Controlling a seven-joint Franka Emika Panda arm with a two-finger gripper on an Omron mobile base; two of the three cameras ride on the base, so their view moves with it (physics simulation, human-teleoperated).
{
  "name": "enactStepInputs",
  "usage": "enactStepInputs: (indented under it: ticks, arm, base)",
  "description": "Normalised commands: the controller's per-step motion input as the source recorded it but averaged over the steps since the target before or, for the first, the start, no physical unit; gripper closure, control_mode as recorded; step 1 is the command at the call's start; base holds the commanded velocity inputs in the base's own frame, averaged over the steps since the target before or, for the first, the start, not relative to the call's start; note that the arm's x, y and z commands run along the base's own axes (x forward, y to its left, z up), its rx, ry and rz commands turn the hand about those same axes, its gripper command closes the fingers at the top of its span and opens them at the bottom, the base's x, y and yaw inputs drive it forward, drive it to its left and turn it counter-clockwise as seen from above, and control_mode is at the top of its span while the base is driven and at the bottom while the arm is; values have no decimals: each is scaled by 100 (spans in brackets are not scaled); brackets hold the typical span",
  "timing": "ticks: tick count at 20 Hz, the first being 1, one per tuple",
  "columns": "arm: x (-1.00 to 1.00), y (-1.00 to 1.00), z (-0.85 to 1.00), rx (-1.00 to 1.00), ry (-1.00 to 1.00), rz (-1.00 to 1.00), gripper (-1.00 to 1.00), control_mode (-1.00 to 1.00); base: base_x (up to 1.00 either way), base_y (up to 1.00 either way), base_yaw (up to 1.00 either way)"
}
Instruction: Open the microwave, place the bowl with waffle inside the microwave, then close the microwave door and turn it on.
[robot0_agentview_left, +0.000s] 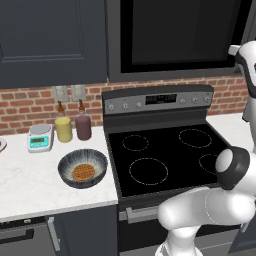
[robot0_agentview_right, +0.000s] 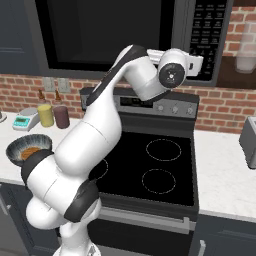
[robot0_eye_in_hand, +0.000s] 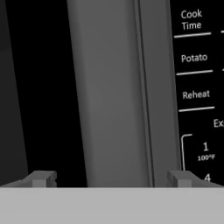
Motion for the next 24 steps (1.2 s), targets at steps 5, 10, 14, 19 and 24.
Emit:
enactStepInputs:
  ticks: [5, 10, 14, 19, 24]
  arm:
    - [0, 0, 0, 0, 0, 0, -100, -100]
    - [0, 0, 0, 0, 0, 0, 100, -100]
    - [0, 0, 0, 0, 0, 0, 100, -100]
    - [0, 0, 0, 0, 0, 0, 100, -100]
    - [-36, 0, 0, 0, 0, 0, 100, -100]
  base:
    - [0, 0, 0]
    - [0, 0, 0]
    - [0, 0, 0]
    - [0, 0, 0]
    - [0, 0, 0]
